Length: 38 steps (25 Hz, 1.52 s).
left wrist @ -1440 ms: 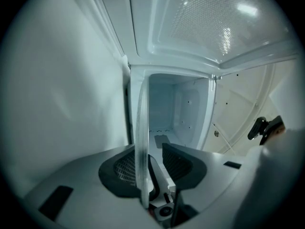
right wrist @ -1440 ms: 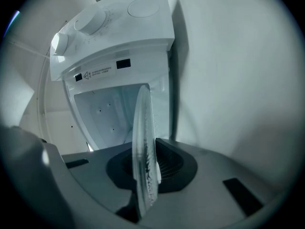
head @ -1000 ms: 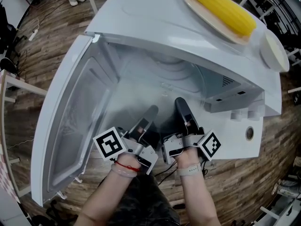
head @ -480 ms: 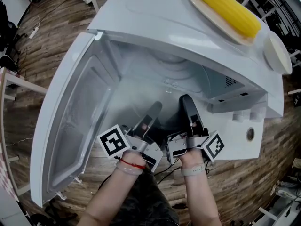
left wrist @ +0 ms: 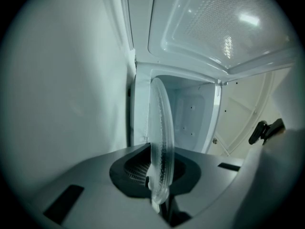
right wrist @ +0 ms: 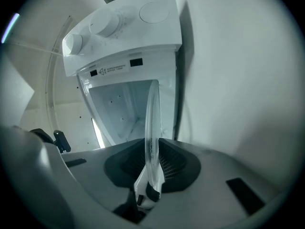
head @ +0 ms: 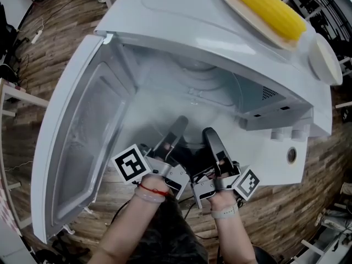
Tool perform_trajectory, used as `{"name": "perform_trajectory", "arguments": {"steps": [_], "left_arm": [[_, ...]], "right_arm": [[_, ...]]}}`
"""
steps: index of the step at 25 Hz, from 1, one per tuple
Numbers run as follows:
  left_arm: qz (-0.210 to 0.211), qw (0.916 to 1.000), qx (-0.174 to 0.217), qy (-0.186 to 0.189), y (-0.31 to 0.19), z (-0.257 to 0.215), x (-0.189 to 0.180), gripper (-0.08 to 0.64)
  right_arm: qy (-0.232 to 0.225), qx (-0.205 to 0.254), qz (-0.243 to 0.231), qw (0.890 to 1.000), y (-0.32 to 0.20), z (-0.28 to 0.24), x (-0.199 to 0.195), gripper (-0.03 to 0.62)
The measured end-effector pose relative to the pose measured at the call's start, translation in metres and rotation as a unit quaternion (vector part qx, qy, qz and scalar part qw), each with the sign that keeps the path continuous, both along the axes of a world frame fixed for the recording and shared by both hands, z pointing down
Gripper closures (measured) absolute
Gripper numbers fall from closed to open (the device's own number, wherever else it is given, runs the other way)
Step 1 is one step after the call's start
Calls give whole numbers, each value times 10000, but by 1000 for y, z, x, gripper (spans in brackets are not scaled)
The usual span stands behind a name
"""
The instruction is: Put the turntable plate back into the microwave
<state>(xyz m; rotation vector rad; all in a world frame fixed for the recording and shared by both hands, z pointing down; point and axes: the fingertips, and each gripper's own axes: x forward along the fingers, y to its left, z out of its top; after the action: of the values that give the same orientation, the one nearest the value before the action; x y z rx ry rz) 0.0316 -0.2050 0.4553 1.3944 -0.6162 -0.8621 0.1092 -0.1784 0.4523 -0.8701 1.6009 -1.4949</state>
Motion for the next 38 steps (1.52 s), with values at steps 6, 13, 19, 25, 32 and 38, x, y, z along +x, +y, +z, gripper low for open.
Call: {"name": "perform_trajectory", "arguments": {"steps": [6,13,19,25,32,38], "left_arm": [[-17,9999,46,-141,-1,-4,-2,526],[-47,9998,138,-150,-4,-7,-3,526],[-31,9997,151,-186,-13,-6,-1,526],[-34,9995,111,-278,-22,-5,-1,525],[8,9998,94,-159,-27,-5,-1,525],[108,9994,160,-270,-27,-7,0,525]], "right_arm": [[120,25,-26,9999,0,0,-4,534],[162,191,-40,9997,-3,-5,-4,531],[214,193,30,9996,-12,-4,-3,531],[179,158,61,9997,-20,-3,-3,529],[196,110,100,9997,-25,-1,-2,529],[140,91,186,9997,-29,-1,0,529]]}}
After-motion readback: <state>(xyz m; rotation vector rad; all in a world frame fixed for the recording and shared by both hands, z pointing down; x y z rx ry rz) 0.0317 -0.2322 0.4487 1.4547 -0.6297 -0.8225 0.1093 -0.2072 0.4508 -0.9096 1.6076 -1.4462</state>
